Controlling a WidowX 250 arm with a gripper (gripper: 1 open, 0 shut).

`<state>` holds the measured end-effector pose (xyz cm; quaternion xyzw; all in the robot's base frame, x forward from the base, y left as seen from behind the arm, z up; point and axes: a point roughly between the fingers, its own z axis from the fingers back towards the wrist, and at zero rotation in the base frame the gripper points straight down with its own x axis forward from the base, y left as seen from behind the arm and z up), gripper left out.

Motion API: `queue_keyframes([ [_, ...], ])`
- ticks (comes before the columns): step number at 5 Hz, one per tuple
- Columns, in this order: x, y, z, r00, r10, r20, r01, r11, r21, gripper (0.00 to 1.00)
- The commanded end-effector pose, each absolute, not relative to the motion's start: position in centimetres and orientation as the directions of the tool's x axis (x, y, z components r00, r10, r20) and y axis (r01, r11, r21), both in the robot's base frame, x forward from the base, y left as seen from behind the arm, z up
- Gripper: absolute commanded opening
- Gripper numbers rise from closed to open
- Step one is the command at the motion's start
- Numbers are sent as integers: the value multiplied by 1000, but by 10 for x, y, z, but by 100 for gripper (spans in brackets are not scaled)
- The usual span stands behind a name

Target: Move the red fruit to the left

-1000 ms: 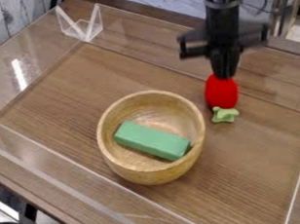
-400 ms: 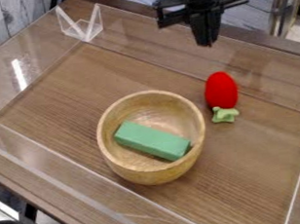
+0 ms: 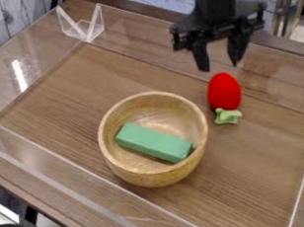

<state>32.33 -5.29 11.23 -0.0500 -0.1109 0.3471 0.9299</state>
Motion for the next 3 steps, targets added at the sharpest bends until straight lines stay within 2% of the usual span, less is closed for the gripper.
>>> queue_keyframes([
  [1, 327, -54, 111, 723, 665, 188, -640, 747, -181, 100],
  [3, 328, -57, 84, 719, 673, 173, -657, 740, -147, 100],
])
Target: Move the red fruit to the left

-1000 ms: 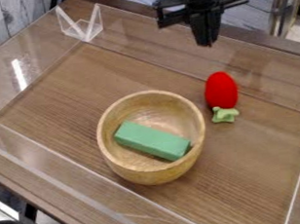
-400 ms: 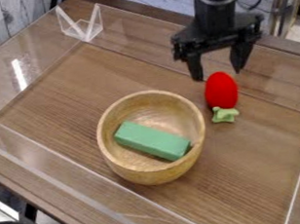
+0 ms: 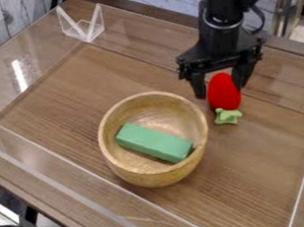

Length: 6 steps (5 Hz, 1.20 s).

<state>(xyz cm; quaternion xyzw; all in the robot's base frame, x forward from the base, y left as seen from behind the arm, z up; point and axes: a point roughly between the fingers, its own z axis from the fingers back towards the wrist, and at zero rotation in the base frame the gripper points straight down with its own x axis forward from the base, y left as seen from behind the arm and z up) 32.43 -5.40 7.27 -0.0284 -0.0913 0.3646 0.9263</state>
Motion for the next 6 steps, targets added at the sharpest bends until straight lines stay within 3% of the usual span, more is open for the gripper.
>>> queue_keyframes([
  [1, 329, -56, 80, 717, 676, 171, -661, 737, -142, 0],
  [3, 327, -48, 122, 703, 690, 172, -659, 723, -210, 0],
  [5, 325, -12, 180, 650, 737, 184, -681, 673, -290, 0],
  [6, 325, -20, 162, 643, 742, 187, -695, 669, -264, 100],
])
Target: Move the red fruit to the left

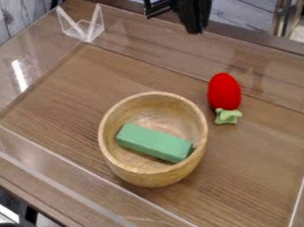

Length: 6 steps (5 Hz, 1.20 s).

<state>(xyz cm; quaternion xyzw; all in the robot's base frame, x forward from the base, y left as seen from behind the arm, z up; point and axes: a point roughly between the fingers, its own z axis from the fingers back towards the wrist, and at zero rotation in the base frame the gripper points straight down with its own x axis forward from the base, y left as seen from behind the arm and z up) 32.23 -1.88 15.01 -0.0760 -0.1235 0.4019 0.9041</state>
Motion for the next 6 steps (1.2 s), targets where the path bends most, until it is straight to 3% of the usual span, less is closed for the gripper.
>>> queue_keyframes([
  [1, 319, -32, 149, 636, 750, 184, -711, 661, -239, 100],
  [4, 329, -54, 103, 633, 753, 179, -728, 658, -194, 100],
  [6, 338, -57, 84, 638, 753, 160, -728, 658, -194, 100],
])
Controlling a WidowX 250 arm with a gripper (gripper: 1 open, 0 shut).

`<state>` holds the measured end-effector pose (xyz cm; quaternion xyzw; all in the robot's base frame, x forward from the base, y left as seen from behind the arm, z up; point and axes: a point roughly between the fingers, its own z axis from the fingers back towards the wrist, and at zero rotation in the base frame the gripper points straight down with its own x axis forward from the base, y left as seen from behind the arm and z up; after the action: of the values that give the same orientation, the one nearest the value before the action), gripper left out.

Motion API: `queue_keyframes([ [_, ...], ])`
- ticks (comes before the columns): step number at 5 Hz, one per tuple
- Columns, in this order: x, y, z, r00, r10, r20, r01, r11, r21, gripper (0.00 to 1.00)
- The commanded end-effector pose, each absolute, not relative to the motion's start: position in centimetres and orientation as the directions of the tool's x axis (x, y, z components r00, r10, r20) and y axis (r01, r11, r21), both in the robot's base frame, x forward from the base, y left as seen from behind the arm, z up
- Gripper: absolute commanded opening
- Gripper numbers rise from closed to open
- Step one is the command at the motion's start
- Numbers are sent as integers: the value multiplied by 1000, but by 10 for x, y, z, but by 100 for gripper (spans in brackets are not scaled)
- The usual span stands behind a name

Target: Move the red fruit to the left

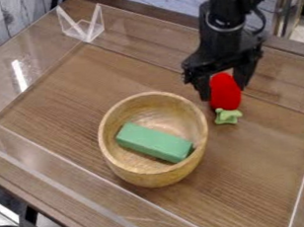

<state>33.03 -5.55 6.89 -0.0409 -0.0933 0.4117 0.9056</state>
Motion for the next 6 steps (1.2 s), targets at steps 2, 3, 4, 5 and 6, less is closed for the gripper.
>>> queue_keyframes([
  [2, 352, -53, 74, 647, 749, 147, -717, 662, -217, 100],
  [3, 358, -47, 72, 647, 750, 139, -716, 660, -228, 100],
  [4, 363, -41, 72, 648, 750, 132, -715, 659, -235, 100],
  [5, 366, -37, 68, 650, 749, 133, -713, 661, -235, 100],
  [6, 370, -35, 65, 653, 746, 135, -709, 664, -238, 100],
])
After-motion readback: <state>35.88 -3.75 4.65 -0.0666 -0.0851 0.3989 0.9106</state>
